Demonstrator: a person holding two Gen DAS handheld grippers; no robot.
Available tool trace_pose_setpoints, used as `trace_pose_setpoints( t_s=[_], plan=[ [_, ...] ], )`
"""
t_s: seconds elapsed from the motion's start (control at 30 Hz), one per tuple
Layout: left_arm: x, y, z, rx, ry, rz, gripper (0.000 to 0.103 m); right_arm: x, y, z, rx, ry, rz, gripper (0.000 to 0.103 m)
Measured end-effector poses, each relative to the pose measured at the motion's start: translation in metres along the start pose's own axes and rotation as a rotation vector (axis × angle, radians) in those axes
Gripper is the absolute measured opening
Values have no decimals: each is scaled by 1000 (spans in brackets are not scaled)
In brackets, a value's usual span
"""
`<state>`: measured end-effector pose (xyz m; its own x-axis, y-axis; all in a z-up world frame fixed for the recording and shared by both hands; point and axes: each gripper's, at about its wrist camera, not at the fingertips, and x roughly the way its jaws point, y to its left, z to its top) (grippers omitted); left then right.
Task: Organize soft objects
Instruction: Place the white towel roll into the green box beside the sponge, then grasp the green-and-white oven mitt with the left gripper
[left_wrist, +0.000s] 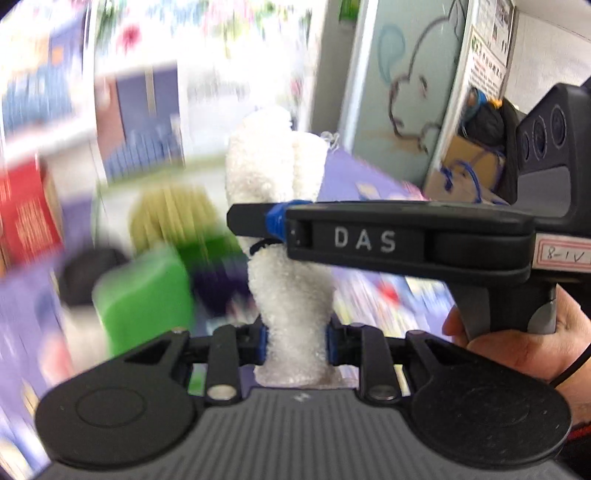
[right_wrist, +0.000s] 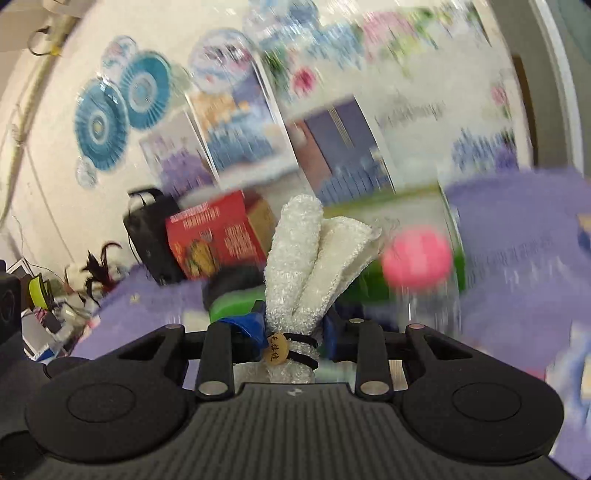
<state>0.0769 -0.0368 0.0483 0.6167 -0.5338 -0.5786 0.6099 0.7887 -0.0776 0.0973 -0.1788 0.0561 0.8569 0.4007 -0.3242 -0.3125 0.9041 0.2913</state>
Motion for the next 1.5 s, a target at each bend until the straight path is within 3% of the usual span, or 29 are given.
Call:
trace_pose_setpoints(
  t_s=[0.13, 0.3, 0.37, 0.4, 0.43, 0.47, 0.53, 0.67, 0.77, 1.03, 1.27, 1.5],
  plan=[
    [37, 26, 77, 47, -9, 24, 24, 45, -24, 69, -45, -17, 1, 14],
    [107, 61, 135, 30, 79, 39, 27, 114, -77, 115, -18, 78, -48, 16],
    [137, 71, 141, 23, 125, 66, 54, 141, -98, 113, 11, 141, -68, 18],
    [150, 75, 141, 27, 144, 79, 62, 153, -107, 109, 25, 175, -89, 20],
    [161, 77, 141, 39, 162, 101, 85, 164, -115, 103, 33, 213, -109, 22],
    [170, 78, 139, 55, 171, 153, 97, 174, -122, 97, 41, 259, -126, 22],
    [171, 78, 136, 95, 127, 225, 102, 185, -138, 86, 83, 303, -164, 22],
    [160, 85, 135, 84, 93, 269, 103, 172, -154, 84, 154, 222, -185, 23],
    [144, 90, 139, 64, 69, 280, 103, 155, -153, 88, 173, 188, -153, 24],
    [62, 84, 124, 35, -10, 295, 103, 62, -107, 86, 119, 85, -54, 27],
    [-8, 51, 60, 72, -63, 312, 103, -19, -64, 48, 103, 47, -21, 29],
    [-23, 39, -29, -1, 19, 318, 103, -59, -43, -18, 144, 96, -46, 32]
  ],
)
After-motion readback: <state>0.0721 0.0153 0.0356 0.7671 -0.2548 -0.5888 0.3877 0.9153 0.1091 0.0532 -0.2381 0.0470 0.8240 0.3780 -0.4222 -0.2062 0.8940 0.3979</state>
